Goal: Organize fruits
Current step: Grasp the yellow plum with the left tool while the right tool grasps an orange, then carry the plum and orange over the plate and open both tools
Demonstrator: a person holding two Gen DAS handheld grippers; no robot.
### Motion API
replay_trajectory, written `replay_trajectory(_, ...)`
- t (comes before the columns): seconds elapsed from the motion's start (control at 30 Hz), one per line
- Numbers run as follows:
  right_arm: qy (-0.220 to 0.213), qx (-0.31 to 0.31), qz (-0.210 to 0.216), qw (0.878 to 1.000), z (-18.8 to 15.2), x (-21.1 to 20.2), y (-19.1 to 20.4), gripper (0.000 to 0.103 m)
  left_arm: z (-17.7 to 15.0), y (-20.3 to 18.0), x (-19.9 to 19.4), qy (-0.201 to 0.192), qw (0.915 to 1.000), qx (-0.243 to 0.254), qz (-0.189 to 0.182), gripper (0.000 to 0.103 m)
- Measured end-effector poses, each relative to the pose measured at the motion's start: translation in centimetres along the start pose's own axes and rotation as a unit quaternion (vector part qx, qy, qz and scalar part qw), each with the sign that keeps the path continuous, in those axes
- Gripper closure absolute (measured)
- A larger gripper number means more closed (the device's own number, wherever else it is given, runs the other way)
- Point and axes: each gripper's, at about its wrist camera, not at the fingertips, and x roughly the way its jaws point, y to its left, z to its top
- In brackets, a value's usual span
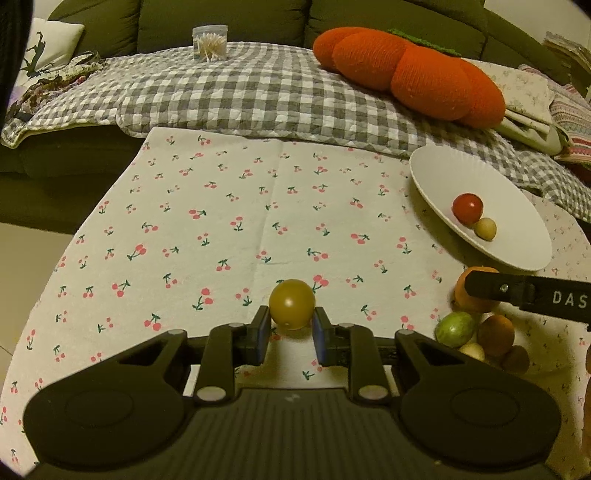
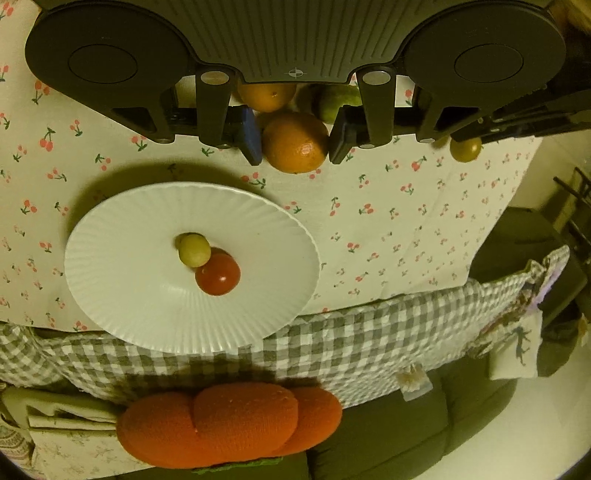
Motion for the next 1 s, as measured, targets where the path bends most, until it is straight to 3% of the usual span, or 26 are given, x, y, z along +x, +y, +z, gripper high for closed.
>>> replay_trajectory(0.6, -0.027, 0.017, 0.027, 0.999, 1.4, -4.2, 0.3, 0.065, 1.3, -2.2, -2.4, -0.025, 0.9992, 0.005, -0.031, 0.081)
replay_trajectory(1.0, -0.061, 0.04, 0.028, 0.997, 2.7, -7.5, -1.7, 0.065, 2.2, -4.7, -3.1, -0.034, 0.9979, 0.019, -0.051, 0.081)
